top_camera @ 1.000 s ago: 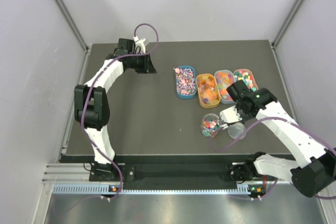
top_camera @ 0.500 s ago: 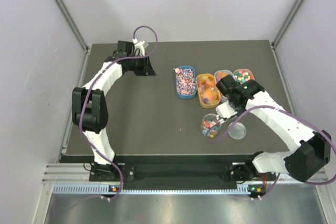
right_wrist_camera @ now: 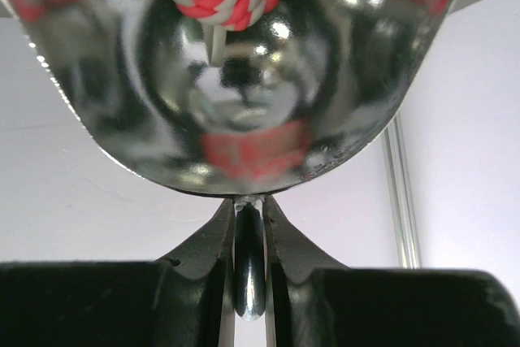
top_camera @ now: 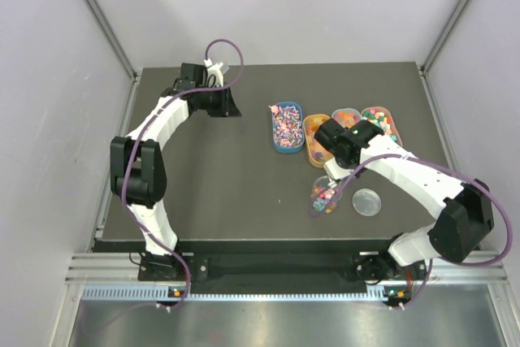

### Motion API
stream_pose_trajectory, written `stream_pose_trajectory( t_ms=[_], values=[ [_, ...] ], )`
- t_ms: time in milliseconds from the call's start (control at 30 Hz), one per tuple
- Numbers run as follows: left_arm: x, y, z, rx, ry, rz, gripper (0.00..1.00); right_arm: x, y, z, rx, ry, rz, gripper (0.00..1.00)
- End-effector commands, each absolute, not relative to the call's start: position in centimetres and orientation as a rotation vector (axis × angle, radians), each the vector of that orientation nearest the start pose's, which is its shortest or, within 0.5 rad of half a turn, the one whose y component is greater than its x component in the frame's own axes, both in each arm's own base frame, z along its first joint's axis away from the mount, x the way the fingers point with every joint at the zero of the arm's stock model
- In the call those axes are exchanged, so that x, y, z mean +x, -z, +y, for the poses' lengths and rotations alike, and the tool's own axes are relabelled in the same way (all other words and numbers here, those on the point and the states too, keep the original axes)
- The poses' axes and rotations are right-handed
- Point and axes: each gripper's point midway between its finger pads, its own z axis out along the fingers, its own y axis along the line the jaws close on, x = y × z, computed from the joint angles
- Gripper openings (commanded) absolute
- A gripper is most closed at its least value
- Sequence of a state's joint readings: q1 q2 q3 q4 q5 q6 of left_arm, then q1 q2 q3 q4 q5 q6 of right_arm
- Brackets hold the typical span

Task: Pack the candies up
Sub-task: Place the fake candies in the packing bottle, then adjust the spatula.

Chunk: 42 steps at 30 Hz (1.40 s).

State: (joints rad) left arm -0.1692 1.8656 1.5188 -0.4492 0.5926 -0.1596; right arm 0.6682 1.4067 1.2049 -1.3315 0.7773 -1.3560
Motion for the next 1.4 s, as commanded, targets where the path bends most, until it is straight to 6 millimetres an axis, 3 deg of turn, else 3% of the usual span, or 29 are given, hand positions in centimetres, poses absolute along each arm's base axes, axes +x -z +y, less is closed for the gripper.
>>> stream_pose_trajectory(
  t_ms=[0,600,767,1033,1233,1267,1333,1367],
  values=[
    [44.7,-18.5,-18.3,0.323,0.855,2.244,0.27,26.4,-23.8,1.6,-2.634,1.34,1.71,0.0],
    [45.6,-18.3,-18.6,0.302,0.872,2.252,0.27,25.1,-24.6,1.7,-2.663,1.548,1.53,0.0],
    [45.9,-18.5,-18.7,0.297,0.876,2.249,0.27,25.4,-26.1,2.9,-2.611,1.636,1.437,0.0],
    [45.7,-18.8,-18.6,0.298,0.876,2.246,0.28,25.6,-26.3,4.1,-2.594,1.669,1.393,0.0],
    [44.8,-20.1,-19.1,0.3,0.915,2.226,0.27,26.3,-27.6,4.9,-2.502,1.556,1.475,0.0],
    [44.1,-20.6,-19.7,0.321,0.965,2.215,0.28,26.9,-29.0,5.5,-2.417,1.51,1.519,0.0],
    [43.0,-22.2,-20.6,0.349,1.032,2.185,0.27,27.7,-28.9,6.5,-2.32,1.376,1.646,0.0],
    [42.5,-23.0,-21.2,0.374,1.064,2.161,0.28,28.3,-30.2,7.3,-2.215,1.306,1.691,0.0]
  ],
)
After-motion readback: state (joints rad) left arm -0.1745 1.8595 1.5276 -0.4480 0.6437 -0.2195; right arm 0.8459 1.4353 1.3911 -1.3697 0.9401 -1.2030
